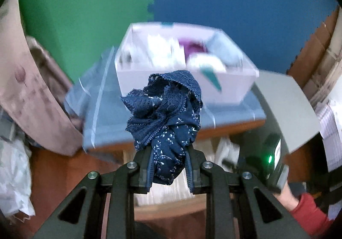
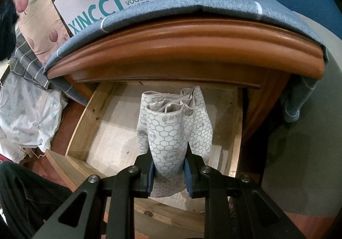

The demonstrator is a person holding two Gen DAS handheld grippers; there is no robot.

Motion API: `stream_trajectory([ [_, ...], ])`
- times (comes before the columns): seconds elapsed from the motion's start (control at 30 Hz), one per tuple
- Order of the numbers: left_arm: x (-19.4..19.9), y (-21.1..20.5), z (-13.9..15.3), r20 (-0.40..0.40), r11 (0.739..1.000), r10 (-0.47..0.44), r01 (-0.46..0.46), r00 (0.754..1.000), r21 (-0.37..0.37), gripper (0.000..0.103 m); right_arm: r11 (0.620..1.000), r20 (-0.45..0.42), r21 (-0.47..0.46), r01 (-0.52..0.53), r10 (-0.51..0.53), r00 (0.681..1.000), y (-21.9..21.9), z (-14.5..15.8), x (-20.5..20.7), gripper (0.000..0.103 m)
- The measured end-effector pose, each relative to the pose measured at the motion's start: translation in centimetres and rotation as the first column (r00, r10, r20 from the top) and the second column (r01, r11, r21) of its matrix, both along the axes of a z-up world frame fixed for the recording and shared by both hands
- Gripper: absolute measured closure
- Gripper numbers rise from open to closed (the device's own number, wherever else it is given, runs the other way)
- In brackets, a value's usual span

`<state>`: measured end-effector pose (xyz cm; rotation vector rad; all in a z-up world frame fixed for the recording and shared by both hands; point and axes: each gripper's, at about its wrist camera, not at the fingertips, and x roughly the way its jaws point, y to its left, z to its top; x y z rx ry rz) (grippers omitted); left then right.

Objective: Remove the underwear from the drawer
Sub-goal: 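Carry the navy panties with the left tool over the white box, then lower the left tool into the box and open it to release the panties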

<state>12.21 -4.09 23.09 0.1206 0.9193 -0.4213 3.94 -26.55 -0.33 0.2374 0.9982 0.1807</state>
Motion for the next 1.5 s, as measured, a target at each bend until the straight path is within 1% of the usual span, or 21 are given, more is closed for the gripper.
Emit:
stream_trajectory([
  [0.07, 1.2, -0.3, 2.0, 0.032, 1.0, 0.011, -0.011, 0.999, -0.004, 0.082, 1.0, 0.001, 0.0, -0.001, 0.001, 1.0, 0.0, 0.0, 0.0, 0.081],
  [0.17, 3.1, -1.0, 4.0, 0.046, 0.999, 0.03, -0.029, 0.999, -0.017, 0.082, 1.0, 0.0, 0.001, -0.001, 0.001, 1.0, -0.1, 0.0, 0.0, 0.081],
  [0.27, 5.4, -2.1, 4.9, 0.056, 0.999, 0.046, -0.046, 0.997, -0.006, 0.082, 1.0, 0.0, 0.005, 0.001, -0.001, 1.0, -0.1, 0.1, -0.1, 0.081],
  [0.37, 7.6, -3.1, 4.9, 0.061, 0.997, 0.079, -0.081, 0.995, 0.021, 0.081, 1.0, 0.0, 0.006, 0.001, -0.001, 1.0, -0.1, 0.1, -0.1, 0.081],
  [0.4, 8.4, -3.6, 4.7, 0.048, 0.997, 0.073, -0.074, 0.996, 0.022, 0.081, 1.0, 0.002, 0.007, 0.0, 0.0, 1.0, -0.1, 0.2, -0.1, 0.081],
  [0.53, 11.3, -5.1, 3.8, 0.033, 0.994, 0.098, -0.099, 0.995, 0.049, 0.081, 1.0, 0.001, 0.013, 0.0, -0.001, 1.0, -0.3, 0.3, -0.2, 0.081],
  [0.6, 12.8, -5.6, 3.0, 0.02, 0.99, 0.125, -0.126, 0.992, 0.059, 0.081, 1.0, 0.001, 0.015, -0.001, 0.001, 1.0, -0.4, 0.3, -0.2, 0.081],
  [0.63, 13.4, -5.9, 2.6, 0.01, 0.99, 0.122, -0.122, 0.992, 0.063, 0.081, 1.0, 0.0, 0.017, 0.0, 0.0, 1.0, -0.5, 0.3, -0.2, 0.081],
  [0.83, 15.9, -6.7, 0.1, -0.025, 0.983, 0.161, -0.158, 0.987, 0.096, 0.081, 1.0, 0.001, 0.022, 0.002, -0.002, 1.0, -0.6, 0.4, -0.3, 0.081],
  [0.97, 16.9, -6.8, -1.3, -0.026, 0.976, 0.188, -0.184, 0.982, 0.118, 0.081, 1.0, 0.002, 0.019, -0.002, 0.002, 1.0, -0.6, 0.5, -0.3, 0.081],
  [1.1, 17.9, -6.9, -2.5, -0.039, 0.972, 0.197, -0.19, 0.98, 0.14, 0.081, 1.0, 0.0, 0.02, -0.006, 0.006, 1.0, -0.7, 0.5, -0.3, 0.081],
  [1.27, 18.7, -6.9, -3.6, -0.037, 0.97, 0.206, -0.199, 0.978, 0.139, 0.08, 1.0, -0.002, 0.019, -0.009, 0.009, 1.0, -0.6, 0.5, -0.3, 0.081],
  [1.3, 18.8, -7.0, -3.8, -0.035, 0.969, 0.206, -0.199, 0.978, 0.148, 0.08, 1.0, -0.001, 0.019, -0.009, 0.009, 1.0, -0.6, 0.5, -0.3, 0.081],
  [1.43, 19.0, -6.9, -4.8, -0.054, 0.966, 0.217, -0.206, 0.975, 0.154, 0.077, 1.0, 0.0, 0.018, -0.01, 0.01, 1.0, -0.5, 0.5, -0.4, 0.081],
  [1.5, 19.0, -7.0, -5.1, -0.048, 0.965, 0.212, -0.201, 0.976, 0.168, 0.075, 1.0, 0.0, 0.016, -0.012, 0.012, 1.0, -0.5, 0.5, -0.3, 0.081],
])
